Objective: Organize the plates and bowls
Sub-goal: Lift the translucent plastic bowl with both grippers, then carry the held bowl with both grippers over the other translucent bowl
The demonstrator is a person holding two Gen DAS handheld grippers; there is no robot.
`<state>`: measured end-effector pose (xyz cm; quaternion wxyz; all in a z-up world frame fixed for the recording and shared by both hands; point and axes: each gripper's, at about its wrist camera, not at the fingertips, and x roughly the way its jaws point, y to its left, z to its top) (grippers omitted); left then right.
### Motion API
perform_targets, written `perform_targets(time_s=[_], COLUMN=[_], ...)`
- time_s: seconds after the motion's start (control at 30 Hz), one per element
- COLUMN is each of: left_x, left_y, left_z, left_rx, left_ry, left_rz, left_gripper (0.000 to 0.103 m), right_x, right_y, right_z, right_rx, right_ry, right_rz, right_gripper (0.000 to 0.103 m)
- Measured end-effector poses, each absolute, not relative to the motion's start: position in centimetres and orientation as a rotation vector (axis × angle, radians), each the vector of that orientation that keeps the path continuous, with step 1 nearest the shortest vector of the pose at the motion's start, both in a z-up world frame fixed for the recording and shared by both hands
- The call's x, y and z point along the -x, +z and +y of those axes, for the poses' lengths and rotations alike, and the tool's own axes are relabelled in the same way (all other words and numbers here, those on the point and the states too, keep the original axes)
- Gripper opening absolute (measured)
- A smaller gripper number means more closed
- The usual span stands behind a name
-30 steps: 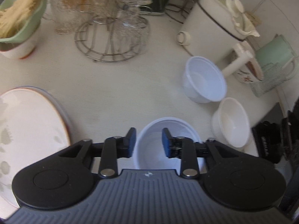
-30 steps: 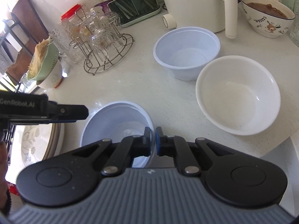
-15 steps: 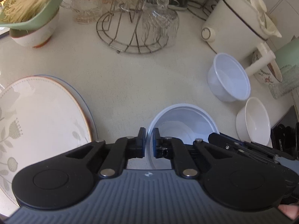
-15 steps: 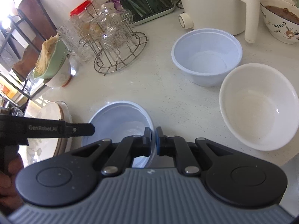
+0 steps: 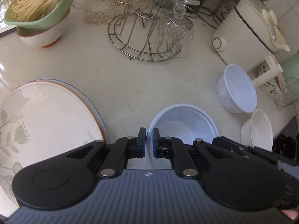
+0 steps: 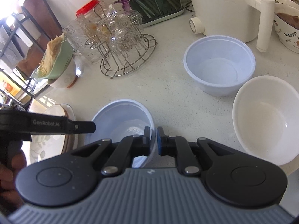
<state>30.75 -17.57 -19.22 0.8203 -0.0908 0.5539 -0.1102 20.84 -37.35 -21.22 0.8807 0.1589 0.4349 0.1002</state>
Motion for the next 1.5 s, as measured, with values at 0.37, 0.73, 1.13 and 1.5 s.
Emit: perform_targets(time_s=[0.37,0.73,1.13,1.5], left_x=[-29.6,-25.9,-23.4,-22.7], left_y=[-16.8,-10.6,-5.9,-4.6], left_z=[-16.1,-17.4,-16.7,-16.2], left_rx=[0.215,0.122,0.142,0.145], left_ry=[-0.218,-0.27,-0.299,-0.393], left_rz=[1.129,0.959,0.904,0.878], left_gripper=[0.02,0.021,0.021,0.021], right_x=[-18.9,-16.3,-13.6,-11.5], right_y=[-18.2,-14.1,-10.9,-9.3], right_z=[-38.0,-38.2,-37.7,-37.2], right_rx=[-0.302,-0.275,-0.267,-0.265], right_ry=[0.187,0.18,0.157,0.059], right_rz=[0.794,0.676,0.611,0.574], right_gripper=[0.039,0.039,0.039,0.039])
